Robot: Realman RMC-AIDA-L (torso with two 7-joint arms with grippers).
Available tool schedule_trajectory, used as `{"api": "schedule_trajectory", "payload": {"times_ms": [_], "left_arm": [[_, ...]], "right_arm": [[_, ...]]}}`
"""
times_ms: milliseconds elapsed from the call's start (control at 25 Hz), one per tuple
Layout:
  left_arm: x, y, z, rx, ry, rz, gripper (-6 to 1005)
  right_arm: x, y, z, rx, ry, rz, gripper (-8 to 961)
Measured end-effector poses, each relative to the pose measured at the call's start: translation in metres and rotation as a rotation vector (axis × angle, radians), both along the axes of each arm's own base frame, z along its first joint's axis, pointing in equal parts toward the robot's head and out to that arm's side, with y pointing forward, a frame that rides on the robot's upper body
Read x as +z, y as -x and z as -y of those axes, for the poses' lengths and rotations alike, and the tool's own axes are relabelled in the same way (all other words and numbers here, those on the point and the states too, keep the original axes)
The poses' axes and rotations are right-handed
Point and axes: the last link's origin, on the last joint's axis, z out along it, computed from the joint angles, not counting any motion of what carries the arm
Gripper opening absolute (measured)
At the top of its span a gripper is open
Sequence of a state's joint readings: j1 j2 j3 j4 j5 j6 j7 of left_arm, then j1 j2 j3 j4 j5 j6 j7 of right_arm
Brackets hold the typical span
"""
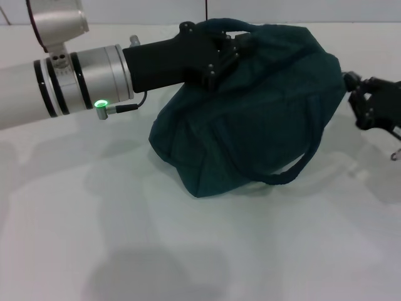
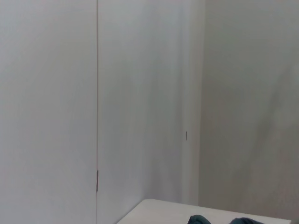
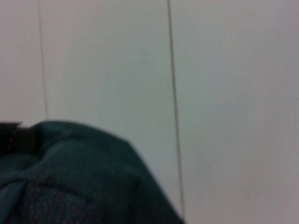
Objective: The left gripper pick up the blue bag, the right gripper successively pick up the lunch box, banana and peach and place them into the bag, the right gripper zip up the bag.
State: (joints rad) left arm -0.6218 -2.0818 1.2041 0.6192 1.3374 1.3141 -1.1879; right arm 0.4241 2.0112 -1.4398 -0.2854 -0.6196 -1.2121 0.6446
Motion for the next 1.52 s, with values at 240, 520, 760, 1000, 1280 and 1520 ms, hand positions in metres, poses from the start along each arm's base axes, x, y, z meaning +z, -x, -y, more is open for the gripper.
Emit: {"api": "schedule_trajectory", "payload": {"times_ms": [240,520,760,1000,1280,1520], "left_arm": [[-0.002,0.0,0.0,0.008,-0.011,0.019,67],[0.003,0.015,0.004,0.084,-0.079,0.137,145],[0.016,0.03,0.023,0.078,-0.146,0.269,326],[0.012,0.049,0.06,-0.013,-0.194,0.306,459],[0.01,0.075,0.097,-0.024,-0.252,0.316,697],[0.01,0.083,0.104,-0.003,-0.262,0.305,853]], "right_arm": [[0.001,0.002,-0.003,-0.018,0.038,-0.044,48],[0.028,-0.007,0.005,-0.032,-0.072,-0.14,205],[0.041,0.008,0.018,0.096,-0.045,-0.233,378],[0.033,0.049,0.032,0.381,0.237,-0.218,498],[0.017,0.068,0.035,0.463,0.307,-0.193,623],[0.015,0.068,0.033,0.453,0.307,-0.187,620]]}}
